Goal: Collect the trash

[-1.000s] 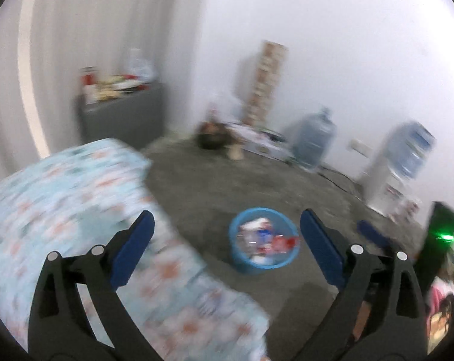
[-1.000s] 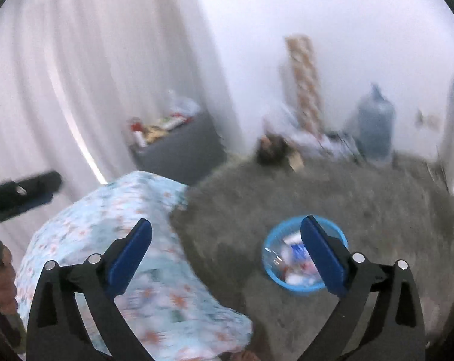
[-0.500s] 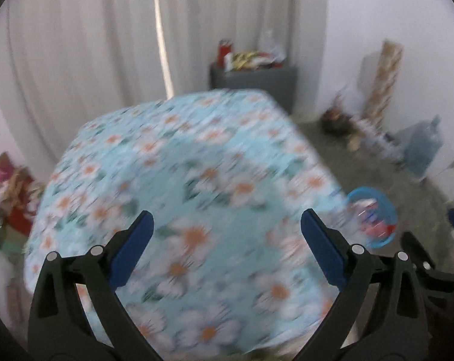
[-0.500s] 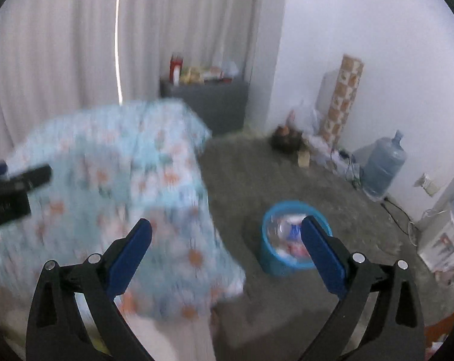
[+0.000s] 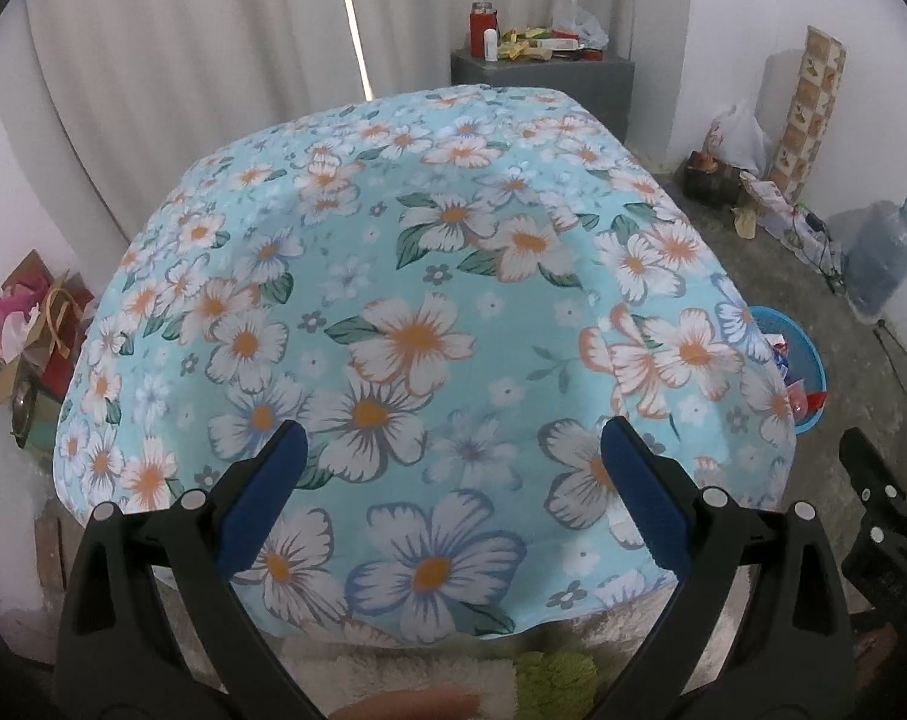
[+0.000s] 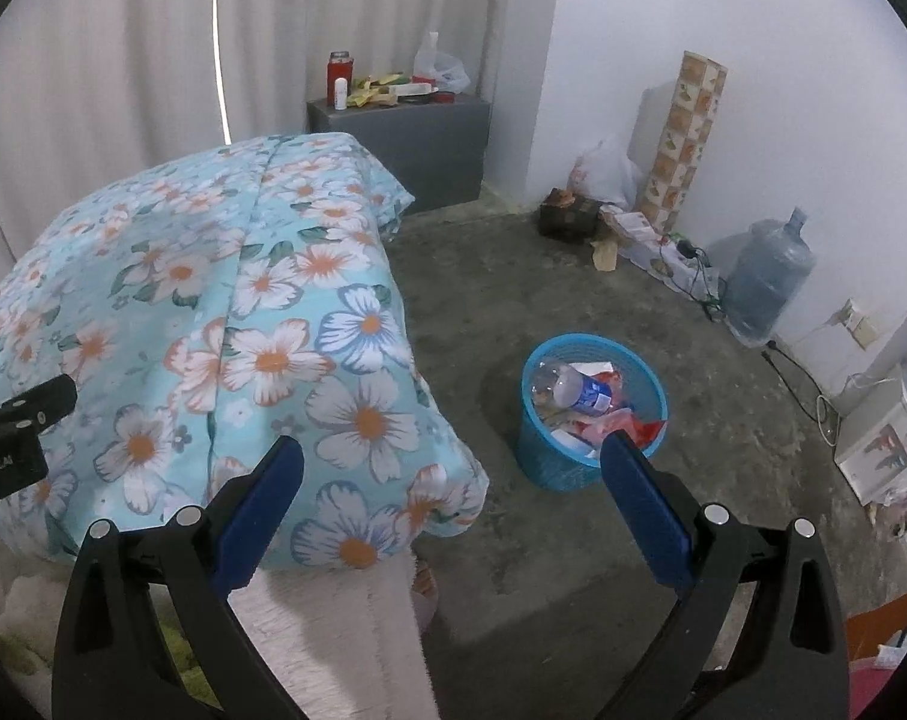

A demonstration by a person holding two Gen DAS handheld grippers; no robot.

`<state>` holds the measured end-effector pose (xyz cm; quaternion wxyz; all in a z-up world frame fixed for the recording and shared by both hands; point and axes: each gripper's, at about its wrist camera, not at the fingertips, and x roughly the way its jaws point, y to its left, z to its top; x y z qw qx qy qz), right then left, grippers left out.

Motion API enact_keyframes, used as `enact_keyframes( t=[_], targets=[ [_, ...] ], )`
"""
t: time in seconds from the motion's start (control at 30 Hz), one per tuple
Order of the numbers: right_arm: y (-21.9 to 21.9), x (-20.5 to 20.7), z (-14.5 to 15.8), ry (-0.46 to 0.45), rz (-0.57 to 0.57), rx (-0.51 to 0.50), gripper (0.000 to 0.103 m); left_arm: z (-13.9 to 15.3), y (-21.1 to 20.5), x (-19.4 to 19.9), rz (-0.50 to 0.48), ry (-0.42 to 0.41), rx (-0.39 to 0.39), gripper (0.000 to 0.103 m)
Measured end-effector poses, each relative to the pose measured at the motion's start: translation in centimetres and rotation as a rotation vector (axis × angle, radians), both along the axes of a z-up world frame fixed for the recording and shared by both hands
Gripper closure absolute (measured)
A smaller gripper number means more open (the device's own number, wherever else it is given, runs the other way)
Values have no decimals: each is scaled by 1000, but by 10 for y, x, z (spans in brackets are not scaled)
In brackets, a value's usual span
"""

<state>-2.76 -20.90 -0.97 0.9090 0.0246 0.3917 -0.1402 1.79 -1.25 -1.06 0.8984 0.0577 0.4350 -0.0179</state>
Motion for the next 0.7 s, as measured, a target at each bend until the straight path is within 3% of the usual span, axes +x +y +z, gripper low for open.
enact_keyframes(
  t=[0.7],
  targets=[
    [-10,-3,-3,7,-21,-1,7,0,-13,-4,-24,11,8,9]
  ],
)
